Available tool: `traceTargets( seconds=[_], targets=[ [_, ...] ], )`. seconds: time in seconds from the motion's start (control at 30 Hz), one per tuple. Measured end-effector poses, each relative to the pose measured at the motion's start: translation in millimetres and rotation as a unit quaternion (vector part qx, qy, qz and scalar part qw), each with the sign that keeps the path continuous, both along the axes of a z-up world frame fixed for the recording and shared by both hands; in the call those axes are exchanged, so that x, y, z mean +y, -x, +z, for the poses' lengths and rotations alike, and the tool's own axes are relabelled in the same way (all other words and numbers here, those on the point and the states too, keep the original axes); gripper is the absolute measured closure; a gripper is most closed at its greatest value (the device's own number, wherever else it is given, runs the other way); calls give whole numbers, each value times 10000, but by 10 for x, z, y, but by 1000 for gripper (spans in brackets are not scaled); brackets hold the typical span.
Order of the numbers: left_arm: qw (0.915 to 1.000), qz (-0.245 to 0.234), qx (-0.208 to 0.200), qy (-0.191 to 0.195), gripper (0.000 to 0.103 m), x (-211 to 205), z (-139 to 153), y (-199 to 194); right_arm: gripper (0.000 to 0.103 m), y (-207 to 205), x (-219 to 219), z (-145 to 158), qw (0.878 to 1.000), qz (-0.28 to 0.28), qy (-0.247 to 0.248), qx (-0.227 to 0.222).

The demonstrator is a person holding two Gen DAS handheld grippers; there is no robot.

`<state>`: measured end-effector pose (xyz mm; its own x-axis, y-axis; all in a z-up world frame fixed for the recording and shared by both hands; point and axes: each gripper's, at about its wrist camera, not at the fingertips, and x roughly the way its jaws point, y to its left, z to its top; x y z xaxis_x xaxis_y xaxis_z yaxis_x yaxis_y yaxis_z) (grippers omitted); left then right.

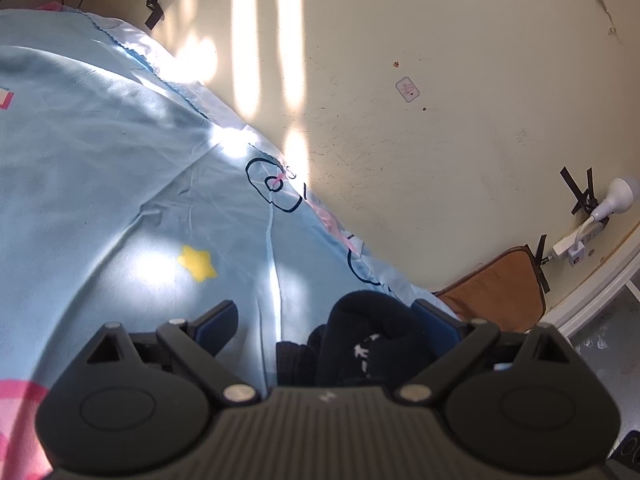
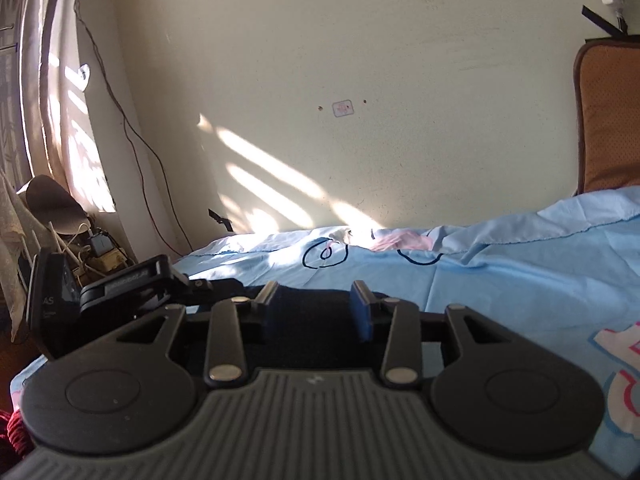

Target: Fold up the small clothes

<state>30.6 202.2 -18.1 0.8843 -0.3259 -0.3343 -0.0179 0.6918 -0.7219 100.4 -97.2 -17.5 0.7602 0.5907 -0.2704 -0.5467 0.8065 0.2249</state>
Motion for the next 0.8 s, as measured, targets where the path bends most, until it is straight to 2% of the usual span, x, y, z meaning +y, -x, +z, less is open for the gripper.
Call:
traceTargets(
  seconds=[0.07, 0.17, 0.23, 0.47, 0.7, 0.8],
  targets=[
    [9999, 20, -99, -116, 8, -20, 48, 43, 55, 28, 121, -82, 9993, 106, 343, -87],
    [9992, 52, -271, -302, 8, -50, 111, 149, 48, 106, 239, -201, 9952, 25, 736, -639],
    [9986, 25, -367, -381, 8, -69, 121, 240, 46, 102, 231, -248, 9947, -6, 677, -778],
    [9953, -3, -635, -726, 8, -186, 175, 393, 45, 84, 175, -232, 9965, 3, 463, -692],
    [9938, -210, -391, -1022, 7, -320, 132, 308, 44, 102, 189, -240, 9965, 8, 463, -696],
    [9952, -235, -300, -904, 6, -276, 99, 286, 43, 114, 182, -232, 9964, 49, 475, -704]
  ],
)
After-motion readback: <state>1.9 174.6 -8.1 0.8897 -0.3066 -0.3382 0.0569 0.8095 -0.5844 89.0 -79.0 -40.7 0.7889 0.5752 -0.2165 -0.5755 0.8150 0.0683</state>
